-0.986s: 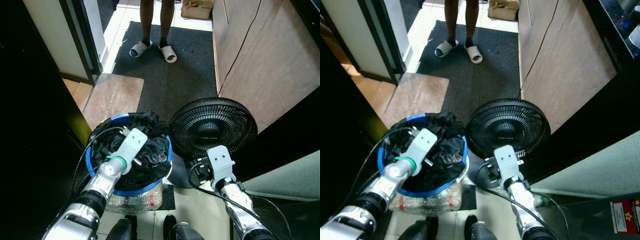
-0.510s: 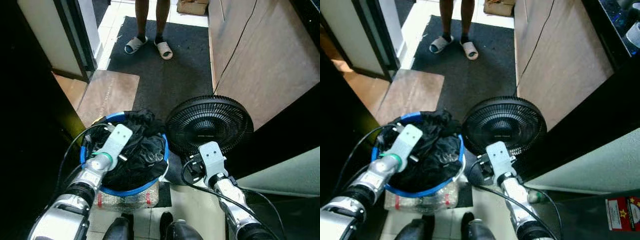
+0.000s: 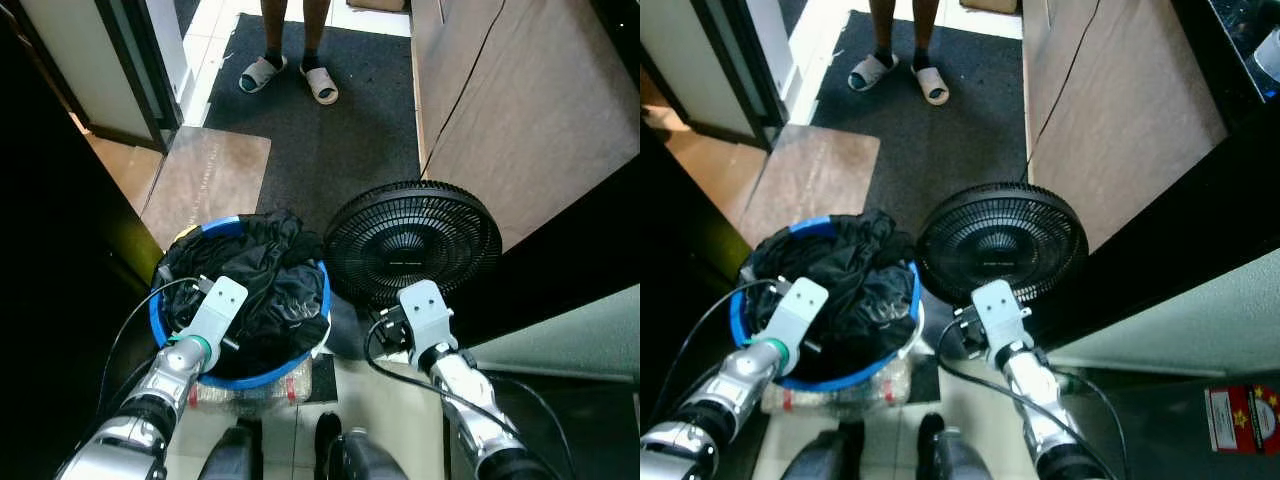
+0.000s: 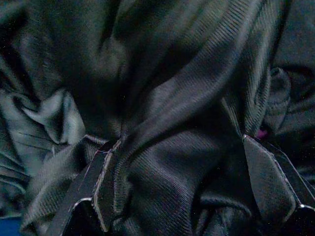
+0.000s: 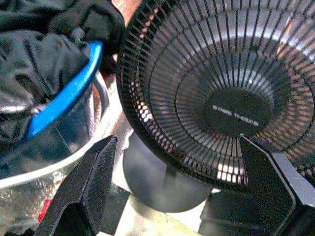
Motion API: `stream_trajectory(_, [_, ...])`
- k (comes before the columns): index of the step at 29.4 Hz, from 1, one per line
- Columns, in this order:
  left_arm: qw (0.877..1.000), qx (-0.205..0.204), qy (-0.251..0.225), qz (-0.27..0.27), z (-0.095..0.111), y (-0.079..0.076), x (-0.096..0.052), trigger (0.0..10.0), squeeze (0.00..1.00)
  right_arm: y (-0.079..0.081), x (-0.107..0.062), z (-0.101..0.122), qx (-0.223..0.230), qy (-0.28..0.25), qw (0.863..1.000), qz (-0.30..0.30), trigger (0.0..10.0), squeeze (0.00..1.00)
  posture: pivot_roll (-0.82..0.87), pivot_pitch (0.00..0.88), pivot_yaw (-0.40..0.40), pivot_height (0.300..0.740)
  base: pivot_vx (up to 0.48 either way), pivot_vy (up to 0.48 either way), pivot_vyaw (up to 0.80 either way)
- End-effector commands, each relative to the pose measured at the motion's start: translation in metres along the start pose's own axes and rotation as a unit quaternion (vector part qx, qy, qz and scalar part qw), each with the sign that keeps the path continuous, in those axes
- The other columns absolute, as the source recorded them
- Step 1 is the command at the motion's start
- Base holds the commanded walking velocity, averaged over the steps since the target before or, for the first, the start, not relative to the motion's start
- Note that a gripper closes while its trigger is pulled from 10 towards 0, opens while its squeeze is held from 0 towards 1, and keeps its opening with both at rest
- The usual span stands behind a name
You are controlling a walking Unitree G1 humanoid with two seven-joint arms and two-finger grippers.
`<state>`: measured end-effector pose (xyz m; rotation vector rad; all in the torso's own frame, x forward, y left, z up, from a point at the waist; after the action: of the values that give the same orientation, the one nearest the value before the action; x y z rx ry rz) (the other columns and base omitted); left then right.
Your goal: Clothes washing
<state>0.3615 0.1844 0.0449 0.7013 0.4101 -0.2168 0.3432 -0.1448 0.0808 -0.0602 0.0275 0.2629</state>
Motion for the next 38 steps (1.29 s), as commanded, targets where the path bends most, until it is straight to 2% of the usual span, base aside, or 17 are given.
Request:
stream_trajectory(1, [0.999,0.006,0.041,-0.031,-0.026,-0.017,-0.006,10.0,0.00,-0.002,-0.008,-0.014,0.003,0.026,1.000,-0.002,10.0,0.00,0.02,0.455,-0.025,0.740,0.000,0.000,0.00])
stream_trajectory(2, [0.999,0.006,0.041,-0.031,-0.026,-0.017,-0.006,10.0,0.00,-0.002,-0.008,-0.014,0.003,0.026,1.000,-0.002,10.0,0.00,0.02,0.455,-0.025,0.740,0.000,0.000,0.00])
stream_trajectory(3, [0.999,-0.001,0.037,-0.028,-0.027,-0.016,-0.007,0.0,0.00,-0.002,-0.010,-0.015,0.004,0.028,1.000,-0.002,10.0,0.00,0.03,0.467,-0.016,0.740,0.000,0.000,0.00])
stream_trajectory(8, [0.999,-0.027,0.009,-0.017,-0.017,-0.010,-0.006,0.0,0.00,-0.002,-0.012,-0.016,0.007,0.031,0.999,-0.007,10.0,0.00,0.03,0.453,-0.009,0.740,0.000,0.000,0.00])
stream_trajectory(23, [0.999,-0.028,-0.031,-0.009,-0.005,-0.004,-0.006,0.0,0.00,-0.006,-0.012,-0.014,0.012,0.027,0.999,-0.022,10.0,0.00,0.05,0.415,0.020,0.740,0.000,0.000,0.00])
stream_trajectory(27, [0.997,-0.024,-0.069,0.000,0.009,0.004,-0.007,0.0,0.00,-0.005,-0.010,-0.011,0.018,0.020,0.999,-0.028,10.0,0.00,0.06,0.386,0.036,0.740,0.000,0.000,0.00])
stream_trajectory(28, [0.995,-0.020,-0.094,0.012,0.020,0.011,-0.009,0.0,0.00,-0.004,-0.008,-0.009,0.022,0.014,0.999,-0.031,10.0,0.00,0.08,0.363,0.048,0.740,0.000,0.000,0.00])
stream_trajectory(29, [0.995,-0.020,-0.094,0.012,0.020,0.011,-0.009,0.0,0.00,-0.004,-0.008,-0.009,0.022,0.014,0.999,-0.031,10.0,0.00,0.08,0.363,0.048,0.740,0.000,0.000,0.00])
stream_trajectory(30, [0.992,-0.020,-0.121,0.023,0.032,0.018,-0.012,0.0,0.00,-0.003,-0.006,-0.007,0.026,0.008,0.999,-0.033,10.0,0.00,0.09,0.341,0.055,0.740,0.000,0.000,0.00])
stream_trajectory(31, [0.992,-0.020,-0.121,0.023,0.032,0.018,-0.012,0.0,0.00,-0.003,-0.006,-0.007,0.026,0.008,0.999,-0.033,10.0,0.00,0.09,0.341,0.055,0.740,0.000,0.000,0.00])
stream_trajectory(32, [0.988,-0.018,-0.146,0.042,0.046,0.028,-0.016,0.0,0.00,-0.001,-0.004,-0.003,0.031,0.000,0.999,-0.036,10.0,0.00,0.10,0.315,0.064,0.740,0.000,0.000,0.00])
stream_trajectory(33, [0.988,-0.018,-0.146,0.042,0.046,0.028,-0.016,0.0,0.00,-0.001,-0.004,-0.003,0.031,0.000,0.999,-0.036,10.0,0.00,0.10,0.315,0.064,0.740,0.000,0.000,0.00])
stream_trajectory(34, [0.982,-0.024,-0.178,0.066,0.066,0.042,-0.022,10.0,0.00,0.002,-0.001,0.002,0.038,-0.013,0.998,-0.039,10.0,0.00,0.12,0.267,0.077,0.740,0.000,0.000,0.00])
stream_trajectory(35, [0.982,-0.024,-0.178,0.066,0.066,0.042,-0.022,10.0,0.00,0.002,-0.001,0.002,0.038,-0.013,0.998,-0.039,10.0,0.00,0.12,0.267,0.077,0.740,0.000,0.000,0.00])
stream_trajectory(36, [0.973,-0.034,-0.210,0.089,0.086,0.057,-0.031,10.0,0.00,0.004,0.002,0.010,0.045,-0.029,0.998,-0.040,10.0,0.00,0.13,0.243,0.081,0.740,0.000,0.000,0.00])
stream_trajectory(37, [0.973,-0.034,-0.210,0.089,0.086,0.057,-0.031,10.0,0.00,0.004,0.002,0.010,0.045,-0.029,0.998,-0.040,10.0,0.00,0.13,0.243,0.081,0.740,0.000,0.000,0.00])
stream_trajectory(38, [0.963,-0.034,-0.244,0.111,0.107,0.073,-0.041,10.0,0.00,0.008,0.006,0.018,0.052,-0.047,0.997,-0.040,10.0,0.00,0.14,0.202,0.090,0.740,0.000,0.000,0.00])
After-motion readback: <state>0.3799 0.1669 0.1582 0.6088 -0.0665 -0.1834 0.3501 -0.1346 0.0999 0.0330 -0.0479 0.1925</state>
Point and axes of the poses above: a point about 5 cm out from each wrist's last joint towards the gripper, its own x axis pointing out of the wrist towards the gripper, its own z axis along the axis of the wrist's last joint, y = z × x, the point moved 2 cm from there along x, pointing out of the wrist towards the gripper, and after that the axes turned 14 degrees about x, right-handed, at the moved point
